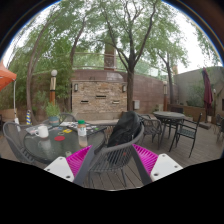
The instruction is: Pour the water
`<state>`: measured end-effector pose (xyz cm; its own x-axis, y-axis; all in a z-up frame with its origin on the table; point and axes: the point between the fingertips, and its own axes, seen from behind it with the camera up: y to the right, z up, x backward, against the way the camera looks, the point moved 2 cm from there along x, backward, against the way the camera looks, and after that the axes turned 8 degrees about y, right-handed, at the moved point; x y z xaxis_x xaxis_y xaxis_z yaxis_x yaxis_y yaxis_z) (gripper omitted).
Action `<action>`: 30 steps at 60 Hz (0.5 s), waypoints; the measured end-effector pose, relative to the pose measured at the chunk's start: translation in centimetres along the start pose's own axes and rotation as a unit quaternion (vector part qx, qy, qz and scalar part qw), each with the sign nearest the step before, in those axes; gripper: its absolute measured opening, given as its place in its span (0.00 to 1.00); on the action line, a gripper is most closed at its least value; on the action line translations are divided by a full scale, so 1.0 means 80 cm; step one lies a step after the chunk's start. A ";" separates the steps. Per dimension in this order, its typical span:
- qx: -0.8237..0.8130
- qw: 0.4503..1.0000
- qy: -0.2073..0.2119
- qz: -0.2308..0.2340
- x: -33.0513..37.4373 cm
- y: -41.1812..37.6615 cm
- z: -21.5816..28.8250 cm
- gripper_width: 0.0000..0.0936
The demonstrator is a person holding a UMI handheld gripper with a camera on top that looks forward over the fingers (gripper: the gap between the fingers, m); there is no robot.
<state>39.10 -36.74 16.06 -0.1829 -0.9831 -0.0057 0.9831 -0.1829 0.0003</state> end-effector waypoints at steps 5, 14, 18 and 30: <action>0.004 1.000 0.006 0.007 -0.005 -0.004 0.005 0.88; 0.003 1.000 0.009 0.026 -0.032 -0.029 0.002 0.88; 0.006 0.999 0.008 0.038 -0.052 -0.046 -0.003 0.88; 0.004 0.997 -0.001 0.073 -0.145 -0.121 -0.017 0.88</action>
<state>31.66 -23.59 14.76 -0.0387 -0.9992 -0.0035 0.9992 -0.0388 0.0097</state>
